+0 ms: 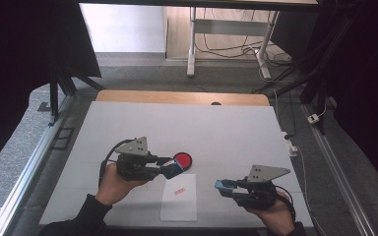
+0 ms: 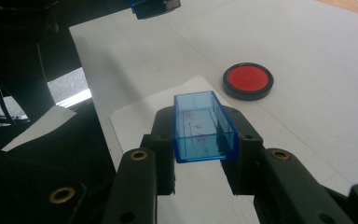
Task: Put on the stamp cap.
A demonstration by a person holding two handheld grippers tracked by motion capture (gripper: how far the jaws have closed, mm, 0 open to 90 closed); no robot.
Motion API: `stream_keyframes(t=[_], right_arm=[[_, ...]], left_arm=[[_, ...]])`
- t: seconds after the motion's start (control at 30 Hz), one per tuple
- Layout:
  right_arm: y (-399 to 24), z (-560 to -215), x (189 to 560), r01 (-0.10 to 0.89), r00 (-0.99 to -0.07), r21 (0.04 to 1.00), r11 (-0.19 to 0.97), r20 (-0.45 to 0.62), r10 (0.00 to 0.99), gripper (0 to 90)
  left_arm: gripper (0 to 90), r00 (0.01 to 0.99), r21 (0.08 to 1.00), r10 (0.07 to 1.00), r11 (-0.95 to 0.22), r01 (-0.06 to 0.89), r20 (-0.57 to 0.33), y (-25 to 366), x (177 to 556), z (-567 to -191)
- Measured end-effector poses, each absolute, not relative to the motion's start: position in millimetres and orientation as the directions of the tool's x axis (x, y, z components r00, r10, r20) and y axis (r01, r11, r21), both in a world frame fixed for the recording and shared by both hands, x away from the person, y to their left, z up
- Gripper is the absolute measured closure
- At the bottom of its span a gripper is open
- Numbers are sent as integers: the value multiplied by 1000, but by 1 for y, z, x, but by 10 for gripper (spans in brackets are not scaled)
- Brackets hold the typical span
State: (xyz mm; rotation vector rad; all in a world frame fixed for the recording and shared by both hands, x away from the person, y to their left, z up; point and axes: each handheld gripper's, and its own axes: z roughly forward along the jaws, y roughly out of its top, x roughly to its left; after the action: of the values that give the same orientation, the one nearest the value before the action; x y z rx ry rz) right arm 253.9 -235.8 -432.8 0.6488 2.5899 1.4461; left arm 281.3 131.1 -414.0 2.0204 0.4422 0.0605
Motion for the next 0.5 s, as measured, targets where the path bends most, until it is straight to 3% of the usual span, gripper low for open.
stream_keyframes(t=[0.5], right_arm=[[-207,-432,269,284,-936,839,464,137,325,680]], left_arm=[[698,944,870,294,-414,266,-149,133,283,-412]])
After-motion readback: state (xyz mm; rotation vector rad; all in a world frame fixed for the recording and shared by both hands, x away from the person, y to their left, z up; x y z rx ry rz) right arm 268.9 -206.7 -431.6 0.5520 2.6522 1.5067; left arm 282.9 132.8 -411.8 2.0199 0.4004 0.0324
